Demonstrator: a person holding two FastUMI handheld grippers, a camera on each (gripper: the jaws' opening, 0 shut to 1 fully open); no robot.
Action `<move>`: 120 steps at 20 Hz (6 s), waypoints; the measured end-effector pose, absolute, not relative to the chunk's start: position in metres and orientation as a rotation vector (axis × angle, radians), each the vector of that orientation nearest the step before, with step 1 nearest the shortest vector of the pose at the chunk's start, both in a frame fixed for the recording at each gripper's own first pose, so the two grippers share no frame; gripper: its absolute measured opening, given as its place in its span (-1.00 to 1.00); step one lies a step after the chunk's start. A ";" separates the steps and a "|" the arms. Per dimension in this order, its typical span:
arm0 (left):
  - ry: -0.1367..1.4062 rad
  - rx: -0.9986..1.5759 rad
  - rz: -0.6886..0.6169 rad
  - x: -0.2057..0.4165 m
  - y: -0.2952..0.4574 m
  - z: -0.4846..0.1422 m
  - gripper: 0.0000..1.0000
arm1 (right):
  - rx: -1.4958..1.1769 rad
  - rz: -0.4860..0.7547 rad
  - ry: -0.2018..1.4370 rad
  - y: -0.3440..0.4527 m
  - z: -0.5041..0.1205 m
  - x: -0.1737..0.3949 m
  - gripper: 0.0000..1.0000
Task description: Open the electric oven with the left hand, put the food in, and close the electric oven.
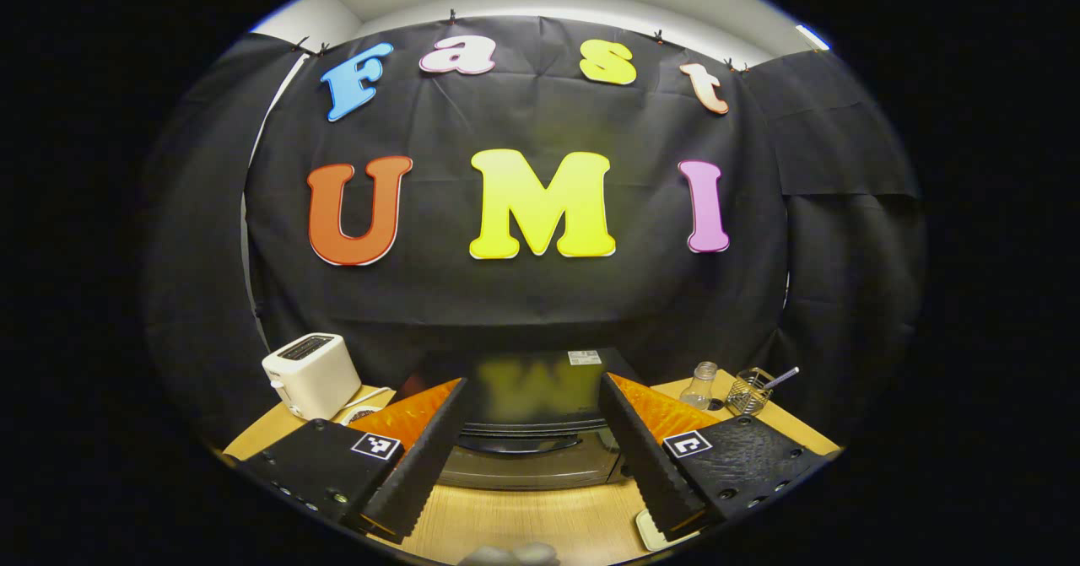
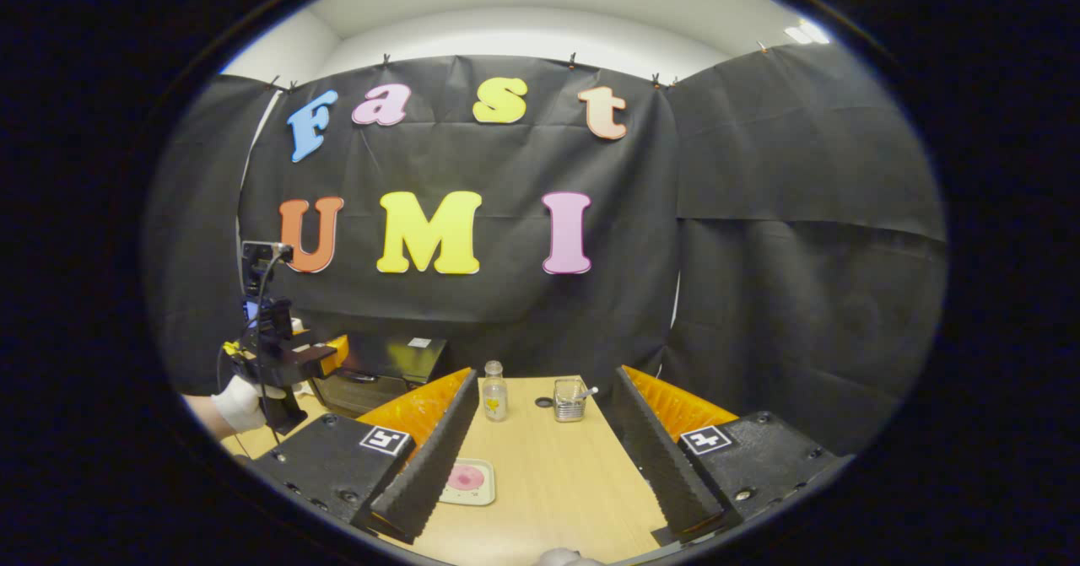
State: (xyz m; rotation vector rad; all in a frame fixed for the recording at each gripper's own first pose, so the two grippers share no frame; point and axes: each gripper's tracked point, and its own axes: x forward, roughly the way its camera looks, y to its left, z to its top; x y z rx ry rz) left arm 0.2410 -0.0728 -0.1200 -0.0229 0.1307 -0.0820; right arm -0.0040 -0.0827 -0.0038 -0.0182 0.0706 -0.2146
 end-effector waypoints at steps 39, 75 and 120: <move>0.444 0.004 -0.088 0.154 -0.062 -0.274 0.94 | 0.002 -0.198 0.174 -0.064 -0.049 -0.060 1.00; 0.316 0.014 -0.031 0.064 -0.008 -0.182 0.94 | 0.090 -0.020 0.489 -0.062 -0.212 0.046 0.93; 0.200 -0.010 0.309 0.003 -0.026 -0.038 0.93 | 1.087 0.082 1.043 -0.044 -0.369 0.188 -0.93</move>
